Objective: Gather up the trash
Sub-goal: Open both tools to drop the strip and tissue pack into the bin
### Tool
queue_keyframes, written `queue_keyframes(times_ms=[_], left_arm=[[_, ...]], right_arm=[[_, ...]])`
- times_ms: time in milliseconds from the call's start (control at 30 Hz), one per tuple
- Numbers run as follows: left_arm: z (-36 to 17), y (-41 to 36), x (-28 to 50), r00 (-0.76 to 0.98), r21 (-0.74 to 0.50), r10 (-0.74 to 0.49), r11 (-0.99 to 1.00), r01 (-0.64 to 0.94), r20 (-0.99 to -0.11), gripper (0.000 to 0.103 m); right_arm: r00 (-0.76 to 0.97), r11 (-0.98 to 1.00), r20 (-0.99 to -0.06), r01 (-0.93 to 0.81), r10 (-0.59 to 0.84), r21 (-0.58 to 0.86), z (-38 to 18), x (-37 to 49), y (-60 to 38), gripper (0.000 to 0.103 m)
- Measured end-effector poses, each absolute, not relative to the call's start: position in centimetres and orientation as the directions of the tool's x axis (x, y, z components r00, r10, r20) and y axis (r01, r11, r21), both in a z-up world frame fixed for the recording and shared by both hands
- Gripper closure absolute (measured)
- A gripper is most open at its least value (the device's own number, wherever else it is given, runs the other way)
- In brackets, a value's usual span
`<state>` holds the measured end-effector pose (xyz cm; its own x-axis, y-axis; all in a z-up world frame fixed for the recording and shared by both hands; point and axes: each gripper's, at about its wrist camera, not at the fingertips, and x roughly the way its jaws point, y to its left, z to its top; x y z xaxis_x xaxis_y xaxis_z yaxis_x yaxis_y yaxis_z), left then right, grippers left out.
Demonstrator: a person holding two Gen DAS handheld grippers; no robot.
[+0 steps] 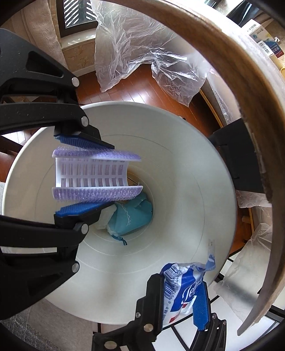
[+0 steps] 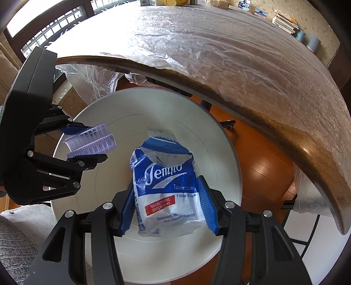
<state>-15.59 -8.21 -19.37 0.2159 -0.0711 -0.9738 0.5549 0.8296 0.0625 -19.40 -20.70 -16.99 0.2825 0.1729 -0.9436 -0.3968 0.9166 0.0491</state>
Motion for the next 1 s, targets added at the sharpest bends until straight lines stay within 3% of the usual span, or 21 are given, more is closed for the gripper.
queue_keyframes(times_ms=[733, 767, 800, 833, 1000], left_arm=[[-20.1, -8.2, -15.2, 0.221, 0.079, -0.061, 0.817, 0.571, -0.973, 0.058], [-20.0, -8.1, -15.2, 0.240, 0.090, -0.061, 0.817, 0.570, -0.969, 0.054], [-19.8, -8.1, -15.2, 0.260, 0.108, -0.051, 0.820, 0.562, -0.964, 0.035], [-19.6, -7.9, -15.2, 0.268, 0.107, -0.056, 0.825, 0.555, -0.962, 0.026], [-18.3, -6.6, -15.0, 0.257, 0.037, -0.118, 0.847, 0.530, -0.959, 0.023]], right_arm=[[0.262, 0.922, -0.954, -0.386, 0.146, 0.035, -18.4, -19.6, -19.9, 0.050], [0.269, 0.921, -0.951, -0.388, 0.152, 0.038, -18.3, -19.7, -19.9, 0.042], [0.275, 0.921, -0.950, -0.388, 0.152, 0.035, -18.0, -19.6, -19.9, 0.025], [0.286, 0.923, -0.947, -0.383, 0.145, 0.025, -17.7, -19.7, -19.9, 0.020], [0.324, 0.928, -0.933, -0.372, 0.156, 0.026, -16.3, -20.1, -20.1, 0.015]])
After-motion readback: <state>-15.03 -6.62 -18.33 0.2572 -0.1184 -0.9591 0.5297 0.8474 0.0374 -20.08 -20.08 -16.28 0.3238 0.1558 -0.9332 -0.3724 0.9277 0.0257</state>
